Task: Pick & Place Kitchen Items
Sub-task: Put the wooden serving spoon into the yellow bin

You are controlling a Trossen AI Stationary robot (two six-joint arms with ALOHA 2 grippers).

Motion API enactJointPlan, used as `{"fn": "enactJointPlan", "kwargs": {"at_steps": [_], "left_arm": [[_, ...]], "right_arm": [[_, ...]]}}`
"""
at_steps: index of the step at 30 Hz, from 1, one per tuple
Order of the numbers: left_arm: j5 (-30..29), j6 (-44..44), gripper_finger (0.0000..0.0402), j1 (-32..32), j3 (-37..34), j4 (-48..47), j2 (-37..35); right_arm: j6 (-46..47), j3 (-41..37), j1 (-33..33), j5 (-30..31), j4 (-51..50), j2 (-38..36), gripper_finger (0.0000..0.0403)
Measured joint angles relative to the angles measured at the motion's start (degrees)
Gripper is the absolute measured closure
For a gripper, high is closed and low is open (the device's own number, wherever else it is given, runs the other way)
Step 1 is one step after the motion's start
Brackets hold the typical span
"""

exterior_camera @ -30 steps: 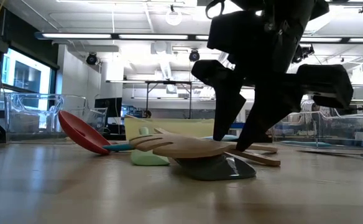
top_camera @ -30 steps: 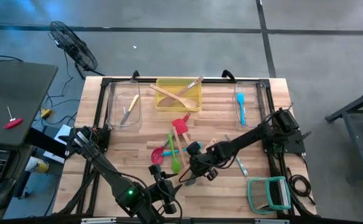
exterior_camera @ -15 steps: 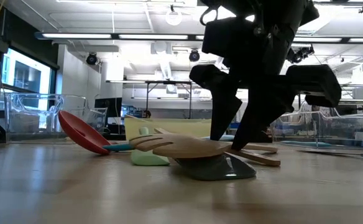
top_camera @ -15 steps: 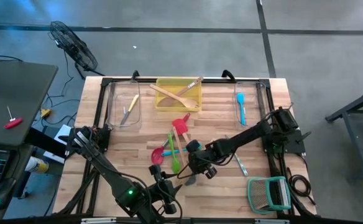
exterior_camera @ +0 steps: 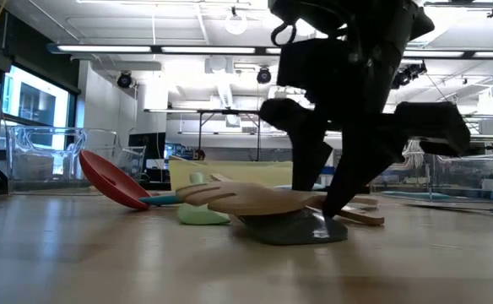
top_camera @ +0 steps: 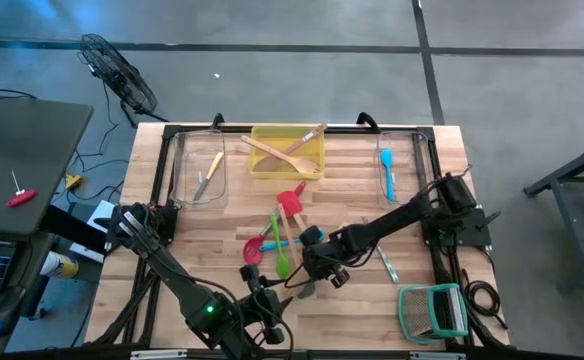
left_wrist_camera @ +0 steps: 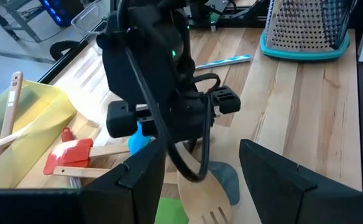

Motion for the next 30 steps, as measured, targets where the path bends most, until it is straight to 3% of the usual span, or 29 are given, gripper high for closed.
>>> {"fn": "enactJointPlan", "kwargs": {"at_steps": [17, 30], "left_arm": [[0.9, -0.2, 0.0202, 0.0, 0.0, 0.0, 0.0], [1.0, -0.2, 0.0202, 0.0, 0.0, -0.1, 0.0]], "right_arm": [[0.0, 0.2, -0.1, -0.1, 0.1, 3.1, 0.0246], [1.4, 0.1, -0.1, -0.6, -0.5, 3.1, 0.0331]]}}
